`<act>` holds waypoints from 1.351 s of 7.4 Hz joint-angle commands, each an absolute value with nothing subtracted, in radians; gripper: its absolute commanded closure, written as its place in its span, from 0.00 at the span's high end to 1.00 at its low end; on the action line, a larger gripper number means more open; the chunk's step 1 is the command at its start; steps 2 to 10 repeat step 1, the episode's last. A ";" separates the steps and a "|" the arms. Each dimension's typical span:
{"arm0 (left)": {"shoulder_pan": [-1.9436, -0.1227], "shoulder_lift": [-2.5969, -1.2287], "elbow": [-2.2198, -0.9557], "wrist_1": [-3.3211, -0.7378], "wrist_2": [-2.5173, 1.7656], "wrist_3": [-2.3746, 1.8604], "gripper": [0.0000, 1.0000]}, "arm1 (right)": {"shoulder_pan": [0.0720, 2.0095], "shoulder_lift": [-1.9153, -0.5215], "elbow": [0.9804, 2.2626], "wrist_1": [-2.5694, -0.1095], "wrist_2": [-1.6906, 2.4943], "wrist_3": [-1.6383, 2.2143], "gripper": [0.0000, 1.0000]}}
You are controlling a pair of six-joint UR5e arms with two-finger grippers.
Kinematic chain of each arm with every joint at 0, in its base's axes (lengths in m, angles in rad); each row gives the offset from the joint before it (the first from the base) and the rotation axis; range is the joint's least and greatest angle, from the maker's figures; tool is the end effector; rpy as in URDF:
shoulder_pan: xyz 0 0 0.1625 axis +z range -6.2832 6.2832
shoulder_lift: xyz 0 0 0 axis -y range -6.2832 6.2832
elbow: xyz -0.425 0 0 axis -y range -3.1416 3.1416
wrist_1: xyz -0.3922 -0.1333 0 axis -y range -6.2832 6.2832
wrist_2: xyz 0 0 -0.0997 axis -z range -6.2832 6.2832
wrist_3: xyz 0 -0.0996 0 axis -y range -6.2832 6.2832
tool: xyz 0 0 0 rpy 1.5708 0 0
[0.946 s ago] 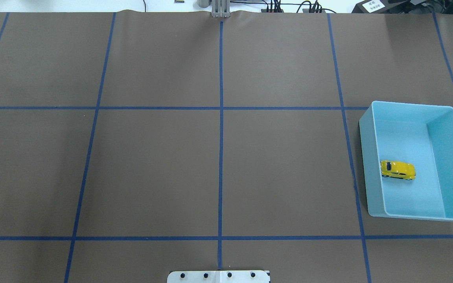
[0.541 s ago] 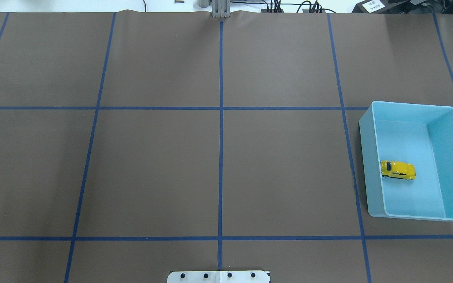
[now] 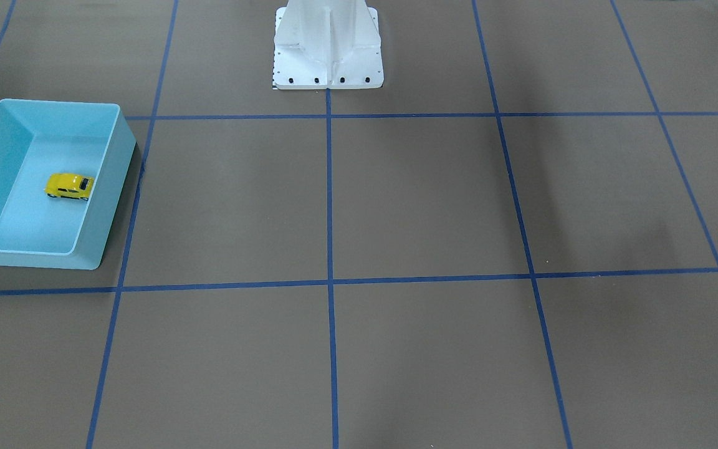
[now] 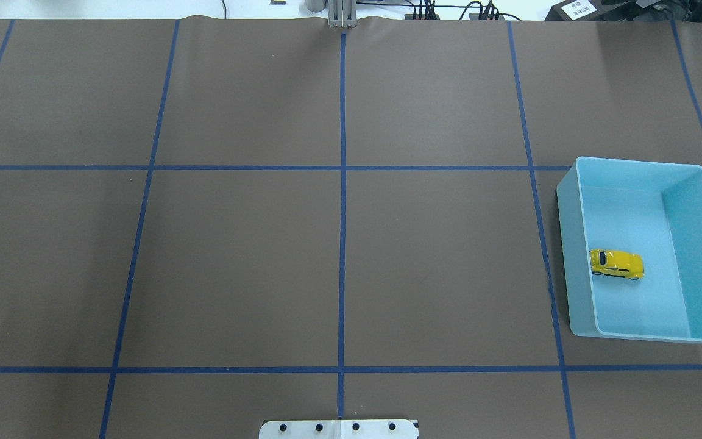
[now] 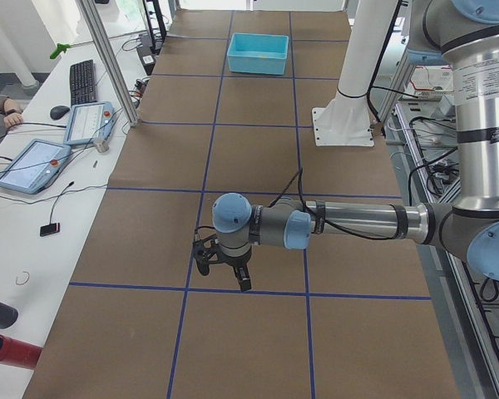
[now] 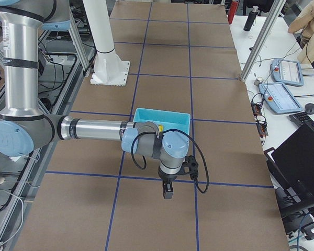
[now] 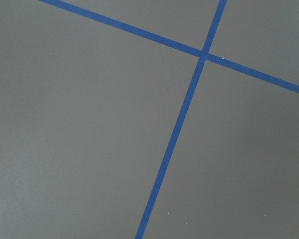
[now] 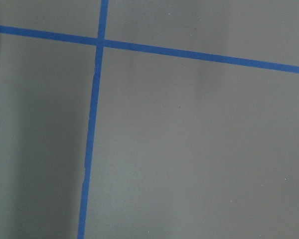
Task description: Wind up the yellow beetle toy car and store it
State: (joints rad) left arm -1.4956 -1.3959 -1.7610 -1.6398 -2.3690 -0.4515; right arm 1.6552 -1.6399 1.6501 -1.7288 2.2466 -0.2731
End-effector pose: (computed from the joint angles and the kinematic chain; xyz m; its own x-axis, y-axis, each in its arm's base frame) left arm -0.0300 -0.4269 0.6359 0.6549 -0.3322 -0.6788 0.2344 0.9432 -0.2356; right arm 0.1087 -0.4424 0.6740 0.7636 -0.1141 0.6355 0.1273 0.9915 0.0251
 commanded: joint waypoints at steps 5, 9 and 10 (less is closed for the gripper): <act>-1.496 -1.396 -1.761 -1.640 -2.368 -0.451 1.00 | 1.655 -1.640 1.648 -1.729 2.247 -0.273 0.99; -1.496 -1.396 -1.761 -1.640 -2.368 -0.451 1.00 | 1.655 -1.640 1.648 -1.729 2.247 -0.273 0.99; -1.496 -1.396 -1.761 -1.640 -2.368 -0.451 1.00 | 1.655 -1.640 1.648 -1.729 2.247 -0.273 0.99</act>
